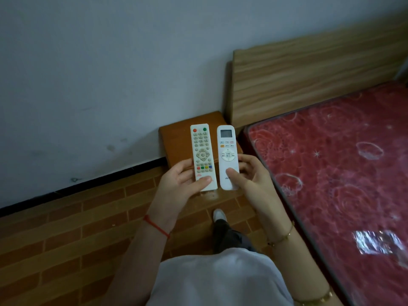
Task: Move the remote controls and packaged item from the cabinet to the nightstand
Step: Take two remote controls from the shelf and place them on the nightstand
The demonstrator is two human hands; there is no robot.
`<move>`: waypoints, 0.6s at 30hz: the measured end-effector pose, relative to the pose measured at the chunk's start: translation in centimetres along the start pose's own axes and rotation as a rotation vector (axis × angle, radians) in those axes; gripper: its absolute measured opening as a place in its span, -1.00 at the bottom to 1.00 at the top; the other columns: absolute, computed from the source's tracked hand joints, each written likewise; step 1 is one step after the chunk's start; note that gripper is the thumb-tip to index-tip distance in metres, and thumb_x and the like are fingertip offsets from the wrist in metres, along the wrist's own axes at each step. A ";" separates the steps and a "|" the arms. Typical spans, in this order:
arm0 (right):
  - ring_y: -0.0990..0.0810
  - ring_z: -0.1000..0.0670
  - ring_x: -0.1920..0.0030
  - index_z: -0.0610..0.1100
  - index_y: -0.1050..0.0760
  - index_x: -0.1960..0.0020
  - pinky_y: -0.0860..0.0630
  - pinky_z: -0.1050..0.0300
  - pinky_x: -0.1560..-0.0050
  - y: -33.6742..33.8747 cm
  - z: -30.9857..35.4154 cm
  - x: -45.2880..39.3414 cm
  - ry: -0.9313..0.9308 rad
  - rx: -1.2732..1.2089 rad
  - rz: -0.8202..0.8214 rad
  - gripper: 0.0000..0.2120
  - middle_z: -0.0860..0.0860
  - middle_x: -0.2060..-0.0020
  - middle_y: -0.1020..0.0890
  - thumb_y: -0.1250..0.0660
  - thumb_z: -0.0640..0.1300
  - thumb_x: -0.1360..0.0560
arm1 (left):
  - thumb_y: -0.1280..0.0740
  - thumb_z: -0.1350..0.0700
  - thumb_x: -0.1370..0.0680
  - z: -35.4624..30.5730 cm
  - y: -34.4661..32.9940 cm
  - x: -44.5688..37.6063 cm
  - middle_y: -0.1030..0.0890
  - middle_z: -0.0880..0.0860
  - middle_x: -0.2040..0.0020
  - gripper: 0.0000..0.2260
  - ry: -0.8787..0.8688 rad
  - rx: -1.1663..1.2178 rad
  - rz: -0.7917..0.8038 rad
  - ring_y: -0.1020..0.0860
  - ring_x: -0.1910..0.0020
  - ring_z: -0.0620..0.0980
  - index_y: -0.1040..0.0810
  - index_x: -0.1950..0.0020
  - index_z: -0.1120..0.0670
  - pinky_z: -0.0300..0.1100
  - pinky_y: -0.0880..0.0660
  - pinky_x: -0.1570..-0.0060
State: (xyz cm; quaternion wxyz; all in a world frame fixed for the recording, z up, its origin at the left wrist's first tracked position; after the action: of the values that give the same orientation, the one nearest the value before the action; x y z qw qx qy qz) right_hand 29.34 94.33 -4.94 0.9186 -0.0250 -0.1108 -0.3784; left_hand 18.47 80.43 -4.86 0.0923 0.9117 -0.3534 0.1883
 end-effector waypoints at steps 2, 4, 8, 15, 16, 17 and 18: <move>-0.68 0.00 0.05 -0.11 -0.41 -0.27 -0.65 0.13 0.16 0.3 1.1 -4.1 0.000 0.024 0.032 -0.65 -0.05 -0.02 -0.64 -0.38 -0.18 -0.51 | -0.48 0.19 -0.44 -1.8 -0.4 -3.0 -0.69 -0.05 -0.08 -0.51 -0.002 -0.013 -0.040 -0.68 -0.03 -0.07 -0.44 -0.33 0.03 -0.04 -0.61 -0.10; -0.67 -0.03 0.01 -0.09 -0.41 -0.26 -0.66 0.00 0.08 0.6 2.0 -8.0 -0.003 0.059 0.065 -0.65 -0.06 -0.04 -0.63 -0.39 -0.16 -0.51 | -0.49 0.17 -0.44 -3.3 -0.7 -5.8 -0.68 -0.05 -0.10 -0.55 0.002 -0.025 -0.082 -0.67 -0.05 -0.06 -0.46 -0.28 -0.01 -0.02 -0.60 -0.10; -0.66 -0.01 -0.02 -0.07 -0.41 -0.26 -0.66 -0.02 0.02 0.2 3.0 -15.0 -0.047 0.079 0.139 -0.65 -0.04 -0.07 -0.62 -0.39 -0.16 -0.50 | -0.48 0.16 -0.43 -5.2 -0.8 -10.8 -0.66 -0.06 -0.11 -0.57 0.032 0.009 -0.162 -0.65 -0.07 -0.08 -0.47 -0.25 -0.05 -0.01 -0.59 -0.13; -0.65 0.08 0.01 -0.07 -0.41 -0.24 -0.60 0.25 0.19 -2.2 2.7 -23.0 -0.100 0.110 0.238 -0.66 0.03 -0.03 -0.61 -0.38 -0.19 -0.50 | -0.49 0.19 -0.42 -5.0 0.2 -17.8 -0.67 -0.05 -0.13 -0.61 0.109 0.082 -0.222 -0.62 -0.15 -0.01 -0.49 -0.13 -0.16 0.14 -0.50 -0.24; -0.64 0.10 0.02 -0.08 -0.41 -0.24 -0.59 0.28 0.22 -2.6 2.4 -24.0 -0.107 0.119 0.246 -0.67 0.03 -0.03 -0.61 -0.38 -0.19 -0.51 | -0.49 0.19 -0.42 -4.8 0.4 -18.7 -0.67 -0.04 -0.13 -0.61 0.116 0.083 -0.224 -0.62 -0.16 -0.01 -0.49 -0.11 -0.17 0.13 -0.50 -0.24; -0.64 0.12 0.03 -0.09 -0.41 -0.23 -0.59 0.28 0.22 -3.0 2.1 -25.0 -0.113 0.129 0.250 -0.68 0.02 -0.03 -0.61 -0.38 -0.20 -0.51 | -0.48 0.19 -0.42 -4.6 0.6 -19.6 -0.66 -0.04 -0.14 -0.62 0.125 0.086 -0.229 -0.61 -0.16 -0.01 -0.49 -0.10 -0.18 0.12 -0.51 -0.24; -0.64 0.13 0.04 -0.09 -0.41 -0.23 -0.60 0.26 0.20 -3.4 1.8 -26.0 -0.120 0.138 0.252 -0.68 0.02 -0.02 -0.61 -0.38 -0.21 -0.51 | -0.49 0.19 -0.42 -4.3 1.0 -20.6 -0.65 -0.05 -0.15 -0.62 0.138 0.090 -0.241 -0.60 -0.18 -0.02 -0.49 -0.09 -0.19 0.12 -0.51 -0.24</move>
State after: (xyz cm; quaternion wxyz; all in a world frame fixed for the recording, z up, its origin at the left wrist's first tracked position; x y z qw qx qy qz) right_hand 8.71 110.01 -9.10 0.9500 0.0022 -0.1874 -0.2496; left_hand 2.64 93.54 -9.33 0.0971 0.9357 -0.2254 0.2536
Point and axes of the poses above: each hand's wrist, its own x-axis away from the middle knuckle, its own y-axis out of the back of the hand, z = x × y, the point moved 9 cm from there along -x, towards the middle knuckle
